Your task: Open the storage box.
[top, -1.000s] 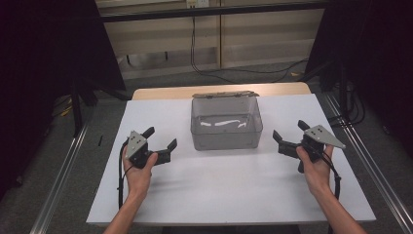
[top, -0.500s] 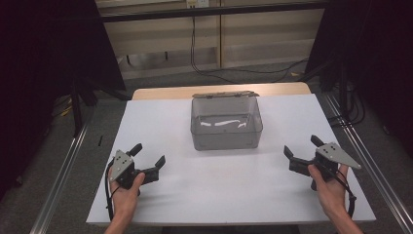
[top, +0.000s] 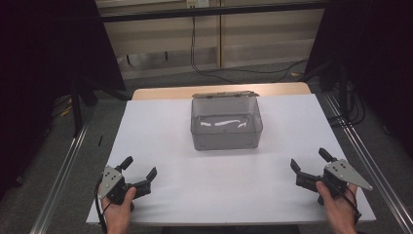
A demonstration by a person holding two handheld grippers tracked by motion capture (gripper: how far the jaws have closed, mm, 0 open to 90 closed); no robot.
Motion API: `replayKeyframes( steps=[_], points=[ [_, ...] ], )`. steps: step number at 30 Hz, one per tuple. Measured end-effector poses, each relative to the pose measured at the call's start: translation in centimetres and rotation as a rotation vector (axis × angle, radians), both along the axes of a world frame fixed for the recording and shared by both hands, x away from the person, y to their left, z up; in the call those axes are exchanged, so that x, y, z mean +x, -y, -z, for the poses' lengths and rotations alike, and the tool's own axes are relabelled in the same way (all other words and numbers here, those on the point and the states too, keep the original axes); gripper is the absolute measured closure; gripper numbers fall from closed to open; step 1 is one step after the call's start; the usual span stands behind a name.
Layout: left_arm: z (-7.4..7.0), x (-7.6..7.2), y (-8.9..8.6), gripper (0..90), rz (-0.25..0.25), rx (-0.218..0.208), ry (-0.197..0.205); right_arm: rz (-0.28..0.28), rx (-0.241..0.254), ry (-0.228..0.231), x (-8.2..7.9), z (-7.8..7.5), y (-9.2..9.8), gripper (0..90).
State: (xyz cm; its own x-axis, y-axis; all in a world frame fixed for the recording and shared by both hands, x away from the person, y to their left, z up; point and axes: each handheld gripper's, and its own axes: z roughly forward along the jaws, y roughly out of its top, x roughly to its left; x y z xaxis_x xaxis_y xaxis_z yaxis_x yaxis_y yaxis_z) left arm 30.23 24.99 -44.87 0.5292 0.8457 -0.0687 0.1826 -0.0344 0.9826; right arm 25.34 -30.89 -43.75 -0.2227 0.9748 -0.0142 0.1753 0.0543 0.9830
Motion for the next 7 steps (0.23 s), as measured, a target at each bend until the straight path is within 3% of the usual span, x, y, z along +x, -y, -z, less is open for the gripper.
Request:
replayKeyframes(
  steps=[7],
  points=[
    [0.07,0.06,0.03,3.4,0.010,-0.002,-0.003,0.008,0.017,0.027,0.23,-0.05,0.16,2.1]
  ],
)
